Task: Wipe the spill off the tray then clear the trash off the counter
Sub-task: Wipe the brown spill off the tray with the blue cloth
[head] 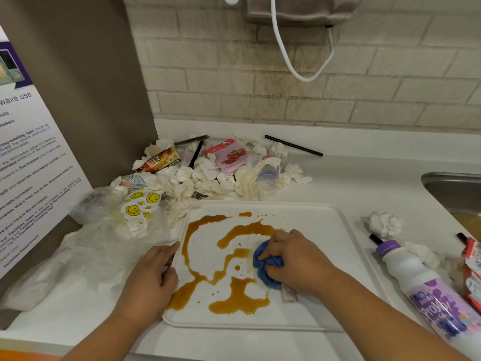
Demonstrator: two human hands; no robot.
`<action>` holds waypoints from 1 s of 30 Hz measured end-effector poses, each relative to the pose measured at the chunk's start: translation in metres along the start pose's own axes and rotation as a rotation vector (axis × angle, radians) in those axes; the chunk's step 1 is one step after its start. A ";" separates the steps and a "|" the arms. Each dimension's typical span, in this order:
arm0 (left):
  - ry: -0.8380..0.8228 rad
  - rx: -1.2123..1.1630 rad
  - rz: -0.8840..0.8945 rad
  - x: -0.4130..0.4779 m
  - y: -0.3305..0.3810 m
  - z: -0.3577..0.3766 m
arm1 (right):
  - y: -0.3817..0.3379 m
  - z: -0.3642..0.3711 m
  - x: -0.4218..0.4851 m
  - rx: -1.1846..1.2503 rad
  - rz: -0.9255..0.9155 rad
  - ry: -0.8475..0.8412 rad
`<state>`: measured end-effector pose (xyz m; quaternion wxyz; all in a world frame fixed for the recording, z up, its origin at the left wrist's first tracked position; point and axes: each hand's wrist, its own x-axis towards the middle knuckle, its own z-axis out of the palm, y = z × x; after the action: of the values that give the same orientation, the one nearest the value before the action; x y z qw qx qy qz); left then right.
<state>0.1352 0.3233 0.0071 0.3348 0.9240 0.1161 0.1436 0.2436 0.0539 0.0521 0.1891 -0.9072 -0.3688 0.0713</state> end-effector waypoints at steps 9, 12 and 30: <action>-0.006 -0.007 -0.016 -0.001 0.001 0.000 | 0.003 0.000 -0.001 -0.001 -0.001 -0.036; -0.008 -0.002 -0.014 0.000 0.000 0.000 | -0.007 0.011 -0.005 -0.037 -0.052 -0.013; -0.014 0.004 -0.010 0.000 -0.001 0.001 | -0.021 0.022 0.007 -0.045 -0.036 -0.034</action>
<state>0.1353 0.3235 0.0062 0.3342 0.9252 0.1186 0.1353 0.2293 0.0790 0.0400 0.1637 -0.9031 -0.3899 0.0747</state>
